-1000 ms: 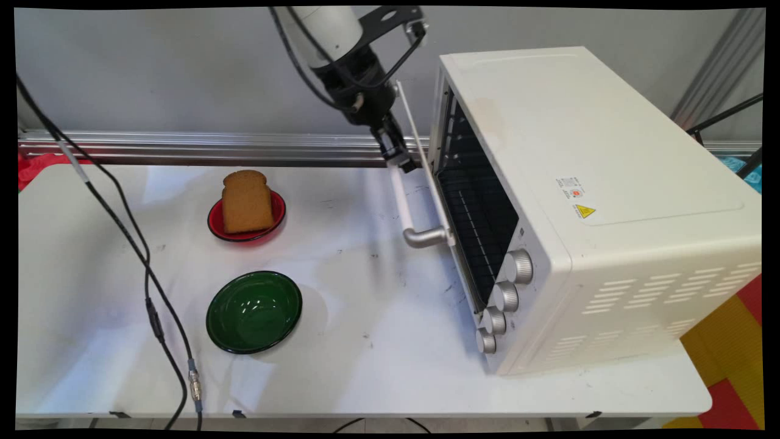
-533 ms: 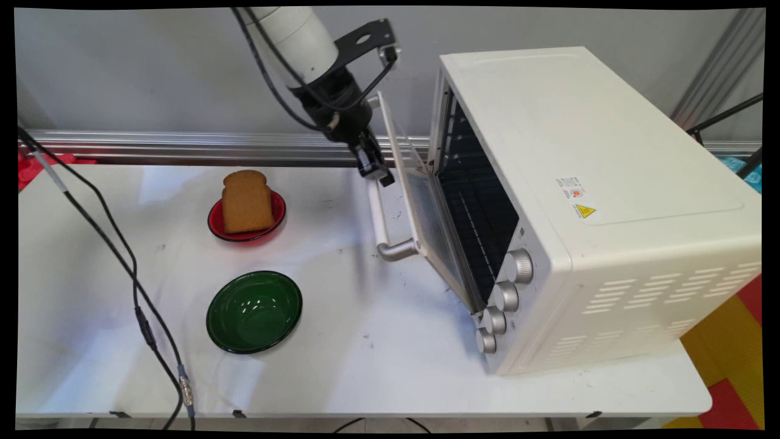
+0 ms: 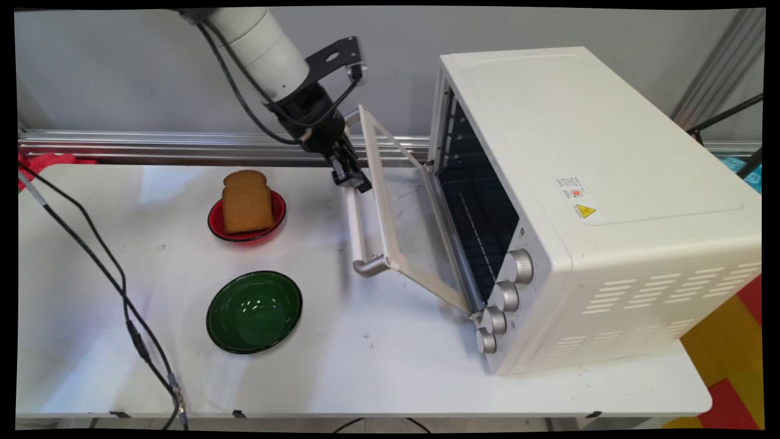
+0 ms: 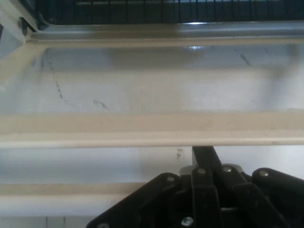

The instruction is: Open the oven

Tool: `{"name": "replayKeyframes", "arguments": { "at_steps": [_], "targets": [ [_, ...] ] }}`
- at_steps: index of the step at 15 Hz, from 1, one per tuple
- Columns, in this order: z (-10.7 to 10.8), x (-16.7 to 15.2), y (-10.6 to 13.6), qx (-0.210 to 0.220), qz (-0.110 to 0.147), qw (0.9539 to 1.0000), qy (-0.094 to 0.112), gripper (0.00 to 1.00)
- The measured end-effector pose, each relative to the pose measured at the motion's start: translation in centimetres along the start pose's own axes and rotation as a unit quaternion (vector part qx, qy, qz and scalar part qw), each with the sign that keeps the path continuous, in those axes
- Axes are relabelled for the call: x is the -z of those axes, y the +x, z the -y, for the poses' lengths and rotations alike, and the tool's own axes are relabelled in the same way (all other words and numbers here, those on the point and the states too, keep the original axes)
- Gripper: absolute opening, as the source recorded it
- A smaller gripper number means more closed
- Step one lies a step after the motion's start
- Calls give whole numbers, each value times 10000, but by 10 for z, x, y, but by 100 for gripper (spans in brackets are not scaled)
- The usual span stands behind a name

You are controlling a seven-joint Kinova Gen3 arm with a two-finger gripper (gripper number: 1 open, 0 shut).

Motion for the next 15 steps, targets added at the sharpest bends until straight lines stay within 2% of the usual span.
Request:
{"name": "replayKeyframes", "arguments": {
  "at_steps": [8, 15],
  "targets": [
    [6, -15, -51, 7, -376, 9992, -165, 0],
    [8, -40, -83, -50, -695, 9972, -274, 0]
  ]
}}
